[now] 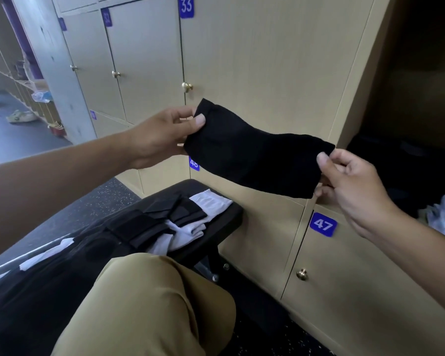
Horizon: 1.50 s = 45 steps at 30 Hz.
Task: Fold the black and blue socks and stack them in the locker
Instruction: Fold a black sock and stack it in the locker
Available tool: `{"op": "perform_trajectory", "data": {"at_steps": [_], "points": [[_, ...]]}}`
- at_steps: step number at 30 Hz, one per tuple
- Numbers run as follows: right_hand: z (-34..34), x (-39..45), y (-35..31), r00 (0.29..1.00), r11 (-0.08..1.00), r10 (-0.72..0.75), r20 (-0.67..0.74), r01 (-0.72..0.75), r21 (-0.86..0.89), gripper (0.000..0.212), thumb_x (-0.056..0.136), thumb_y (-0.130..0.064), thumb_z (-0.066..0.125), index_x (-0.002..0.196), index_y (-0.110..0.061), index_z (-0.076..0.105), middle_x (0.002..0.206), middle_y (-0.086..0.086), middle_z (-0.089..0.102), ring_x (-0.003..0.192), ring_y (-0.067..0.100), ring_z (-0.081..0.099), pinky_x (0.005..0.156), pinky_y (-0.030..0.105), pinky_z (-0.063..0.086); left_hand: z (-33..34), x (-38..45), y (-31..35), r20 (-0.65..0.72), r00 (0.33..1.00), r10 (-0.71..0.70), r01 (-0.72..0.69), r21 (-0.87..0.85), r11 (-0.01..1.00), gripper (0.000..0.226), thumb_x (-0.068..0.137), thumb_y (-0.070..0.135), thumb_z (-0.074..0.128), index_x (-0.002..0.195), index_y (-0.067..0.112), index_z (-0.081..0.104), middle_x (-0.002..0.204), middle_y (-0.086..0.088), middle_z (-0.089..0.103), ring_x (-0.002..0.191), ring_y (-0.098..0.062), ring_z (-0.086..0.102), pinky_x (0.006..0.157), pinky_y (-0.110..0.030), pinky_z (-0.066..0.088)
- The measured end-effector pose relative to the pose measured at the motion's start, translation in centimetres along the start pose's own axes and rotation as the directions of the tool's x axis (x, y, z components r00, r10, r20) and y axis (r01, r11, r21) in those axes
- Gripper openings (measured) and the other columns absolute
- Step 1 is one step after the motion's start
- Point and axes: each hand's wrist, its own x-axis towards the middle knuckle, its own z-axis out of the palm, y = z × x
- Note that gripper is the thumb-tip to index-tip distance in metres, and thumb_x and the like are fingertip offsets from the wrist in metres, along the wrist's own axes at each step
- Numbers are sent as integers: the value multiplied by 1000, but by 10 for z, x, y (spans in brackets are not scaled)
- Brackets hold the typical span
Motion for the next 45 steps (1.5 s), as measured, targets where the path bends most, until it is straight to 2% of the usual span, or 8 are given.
{"op": "perform_trajectory", "data": {"at_steps": [4,7,14,18,24,32,41,45], "points": [[-6,-3,-9,999,999,-6,33,5,37,26,106,-28,47,112,-9,64,96,1,76,83,10,70,69,27,59,21,5,-7,54,998,25,-25,-16,1000,48,100,35,55,128,-4,55,105,-10,60,96,-23,53,83,-30,47],[-6,-5,-17,996,998,0,92,-7,70,29,106,-27,48,119,-6,62,116,8,73,107,15,70,89,38,60,42,8,-7,109,993,45,-42,-26,999,38,100,33,56,120,0,60,97,-3,64,89,-17,59,80,-27,51],[-7,-17,-33,969,983,-7,246,-37,177,30,103,-24,49,123,-3,58,128,9,69,122,25,64,93,36,58,99,18,7,223,967,120,-103,-86,991,18,98,30,59,101,12,64,98,-3,67,92,-17,60,91,-34,49],[-12,-22,-38,954,970,-1,299,-72,233,24,97,-27,52,115,-15,64,114,3,71,106,14,66,85,28,56,123,27,9,252,954,160,-142,-85,986,31,104,20,56,113,-9,56,106,-18,62,95,-25,57,89,-36,48],[-27,-25,-42,935,929,53,351,-175,326,23,106,-18,45,119,-16,63,104,4,71,90,11,67,73,23,57,146,32,17,313,928,201,-175,-110,978,12,104,19,55,99,10,62,95,-4,65,86,-17,59,84,-29,47],[-47,-30,-48,938,914,115,328,-229,335,31,106,-11,47,134,-6,56,93,6,70,69,8,67,54,17,52,173,41,26,397,898,192,-132,-172,976,20,101,24,54,104,4,60,89,-2,65,81,-16,58,77,-23,45],[-92,-31,-57,960,939,177,218,-231,256,46,104,-45,39,132,-17,63,126,5,71,120,20,66,102,40,49,205,61,30,184,962,201,-144,-284,948,10,85,23,78,79,21,70,88,-7,72,80,-17,66,72,-23,51],[-111,-35,-53,981,988,154,115,-154,-13,42,87,-44,66,121,-18,68,116,2,75,113,22,69,97,37,52,218,67,32,143,977,159,-110,-300,948,13,77,23,78,80,16,68,87,-6,74,78,-17,69,70,-25,53]]}}
